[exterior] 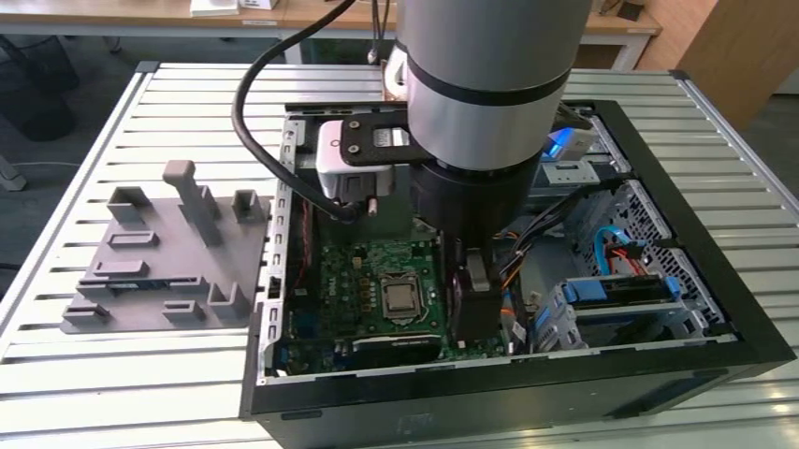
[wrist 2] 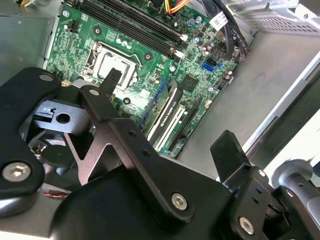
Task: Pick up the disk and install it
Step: 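Insert the second disk wire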
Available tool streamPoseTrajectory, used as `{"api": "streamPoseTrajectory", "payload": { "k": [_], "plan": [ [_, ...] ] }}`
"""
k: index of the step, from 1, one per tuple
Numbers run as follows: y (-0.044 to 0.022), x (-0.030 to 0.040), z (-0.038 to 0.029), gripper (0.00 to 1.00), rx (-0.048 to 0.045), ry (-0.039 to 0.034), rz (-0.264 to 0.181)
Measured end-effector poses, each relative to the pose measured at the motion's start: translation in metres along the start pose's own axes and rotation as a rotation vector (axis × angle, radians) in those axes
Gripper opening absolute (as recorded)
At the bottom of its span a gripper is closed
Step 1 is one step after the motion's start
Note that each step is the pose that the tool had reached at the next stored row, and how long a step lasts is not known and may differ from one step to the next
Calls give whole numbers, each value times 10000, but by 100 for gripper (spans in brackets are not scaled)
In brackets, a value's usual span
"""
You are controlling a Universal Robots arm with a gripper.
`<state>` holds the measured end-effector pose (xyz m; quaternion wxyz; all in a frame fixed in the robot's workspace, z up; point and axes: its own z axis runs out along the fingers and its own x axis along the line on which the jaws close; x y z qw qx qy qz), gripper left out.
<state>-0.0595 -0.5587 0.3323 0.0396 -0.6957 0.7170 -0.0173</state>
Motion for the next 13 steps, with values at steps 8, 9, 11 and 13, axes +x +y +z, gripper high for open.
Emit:
{"api": "streamPoseTrajectory", "payload": {
  "k": [8, 9, 11, 13],
  "plan": [
    [-26, -1, 2, 99, 0, 1, 0],
    [-29, -1, 2, 99, 0, 1, 0],
    [-36, -1, 2, 99, 0, 1, 0],
    [-42, -1, 3, 99, 0, 0, 0]
  ]
}}
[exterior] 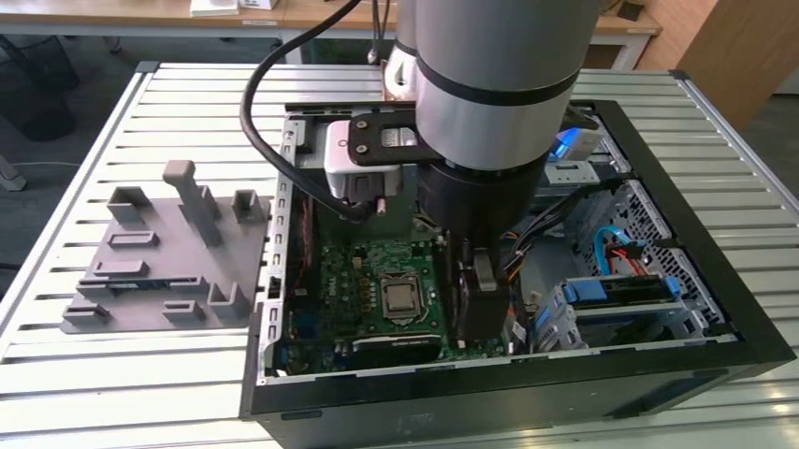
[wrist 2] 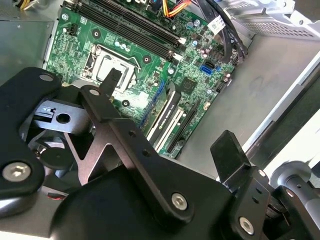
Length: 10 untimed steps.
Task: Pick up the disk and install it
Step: 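Insert the second disk wire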
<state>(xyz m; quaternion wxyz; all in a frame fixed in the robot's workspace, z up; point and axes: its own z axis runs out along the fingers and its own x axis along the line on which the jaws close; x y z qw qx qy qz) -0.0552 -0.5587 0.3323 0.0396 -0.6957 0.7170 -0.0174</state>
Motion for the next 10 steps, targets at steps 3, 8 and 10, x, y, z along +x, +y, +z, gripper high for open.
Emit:
{"api": "streamPoseTrajectory", "payload": {
  "k": [3, 8, 10],
  "plan": [
    [-10, 0, 1, 99, 0, 0, 0],
    [-28, -1, 2, 99, 0, 0, 0],
    [-34, -1, 3, 99, 0, 0, 0]
  ]
}}
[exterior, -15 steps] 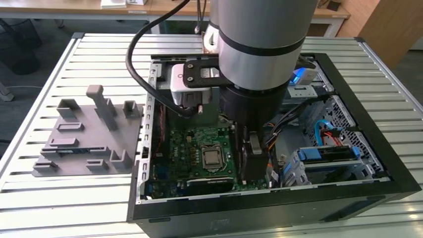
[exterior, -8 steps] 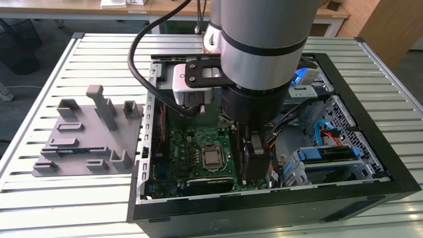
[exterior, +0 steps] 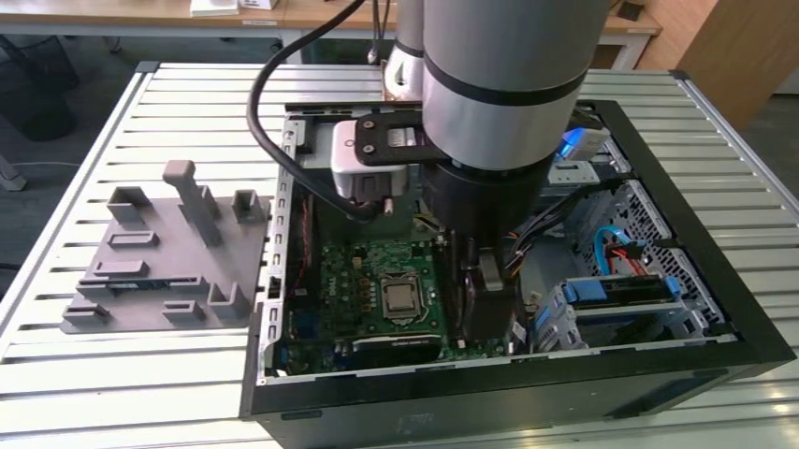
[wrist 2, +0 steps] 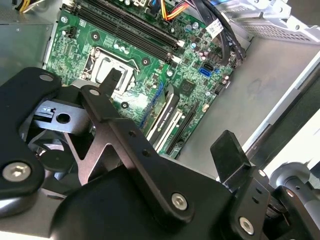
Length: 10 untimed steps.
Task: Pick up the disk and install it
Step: 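Insert the second disk wire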
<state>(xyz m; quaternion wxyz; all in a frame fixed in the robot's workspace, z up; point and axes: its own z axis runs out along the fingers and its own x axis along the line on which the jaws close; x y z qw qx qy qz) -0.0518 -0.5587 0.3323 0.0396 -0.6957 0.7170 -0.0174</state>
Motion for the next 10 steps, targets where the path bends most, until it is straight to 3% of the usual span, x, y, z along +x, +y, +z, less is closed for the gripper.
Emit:
{"api": "streamPoseTrajectory", "payload": {
  "k": [10],
  "plan": [
    [-32, -1, 2, 99, 0, 0, 0]
  ]
}}
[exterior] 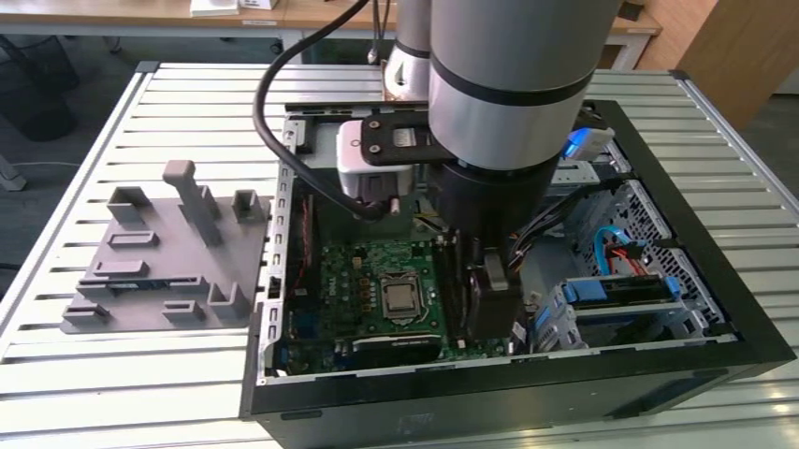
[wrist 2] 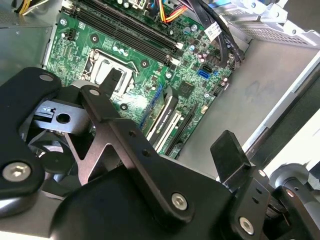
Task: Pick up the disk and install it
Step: 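Insert the second disk wire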
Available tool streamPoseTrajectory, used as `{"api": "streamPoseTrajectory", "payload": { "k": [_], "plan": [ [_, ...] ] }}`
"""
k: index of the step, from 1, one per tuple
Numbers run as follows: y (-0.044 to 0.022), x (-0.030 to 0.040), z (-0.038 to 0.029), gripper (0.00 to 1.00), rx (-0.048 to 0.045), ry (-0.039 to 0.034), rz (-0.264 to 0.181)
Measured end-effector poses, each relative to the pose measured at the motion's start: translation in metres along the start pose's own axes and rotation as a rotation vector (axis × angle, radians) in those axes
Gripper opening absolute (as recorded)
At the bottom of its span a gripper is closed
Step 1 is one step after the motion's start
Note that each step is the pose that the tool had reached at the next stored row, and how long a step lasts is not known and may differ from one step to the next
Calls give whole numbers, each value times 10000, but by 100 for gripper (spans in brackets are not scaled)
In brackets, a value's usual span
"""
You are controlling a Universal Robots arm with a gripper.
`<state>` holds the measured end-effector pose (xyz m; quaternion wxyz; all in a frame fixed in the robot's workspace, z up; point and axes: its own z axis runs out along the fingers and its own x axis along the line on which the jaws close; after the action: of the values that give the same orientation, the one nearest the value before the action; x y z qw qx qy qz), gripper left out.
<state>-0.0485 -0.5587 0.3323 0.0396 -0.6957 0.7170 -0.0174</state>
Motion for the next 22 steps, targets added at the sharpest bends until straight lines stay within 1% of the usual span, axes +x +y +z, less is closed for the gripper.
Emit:
{"api": "streamPoseTrajectory", "payload": {
  "k": [22],
  "plan": [
    [-72, -2, 6, 99, 0, -1, 0]
  ]
}}
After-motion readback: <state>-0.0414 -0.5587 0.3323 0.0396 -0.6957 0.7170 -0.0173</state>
